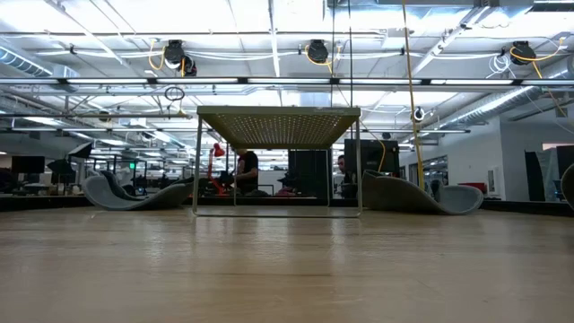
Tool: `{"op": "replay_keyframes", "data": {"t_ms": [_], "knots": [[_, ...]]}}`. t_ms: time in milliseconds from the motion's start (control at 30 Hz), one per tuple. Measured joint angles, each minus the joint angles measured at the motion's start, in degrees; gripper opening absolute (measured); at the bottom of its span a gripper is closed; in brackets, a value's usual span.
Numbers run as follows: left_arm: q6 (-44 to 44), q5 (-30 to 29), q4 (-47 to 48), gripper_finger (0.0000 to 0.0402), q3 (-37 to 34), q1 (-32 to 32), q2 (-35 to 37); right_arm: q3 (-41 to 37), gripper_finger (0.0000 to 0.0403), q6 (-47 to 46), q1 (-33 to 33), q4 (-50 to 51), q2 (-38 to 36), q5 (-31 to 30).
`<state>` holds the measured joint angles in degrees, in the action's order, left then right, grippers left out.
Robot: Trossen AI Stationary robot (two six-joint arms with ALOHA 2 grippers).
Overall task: Pick & Place hat
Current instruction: Put the left black cap on the shelf
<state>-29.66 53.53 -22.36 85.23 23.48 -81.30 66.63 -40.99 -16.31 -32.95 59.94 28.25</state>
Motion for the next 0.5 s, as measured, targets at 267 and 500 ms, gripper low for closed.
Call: {"op": "replay_keyframes", "data": {"t_ms": [267,500], "knots": [[11.86,-0.07,0.15,0.0121,0.0,0.77,0.9,0.0,0.0006,-4.34,-1.2,12.38,-3.75,-12.64],[25.12,-4.33,7.2,0.0122,0.0,0.83,3.77,0.0,0.0005,-8.04,-2.41,15.49,-4.04,-24.2]]}}
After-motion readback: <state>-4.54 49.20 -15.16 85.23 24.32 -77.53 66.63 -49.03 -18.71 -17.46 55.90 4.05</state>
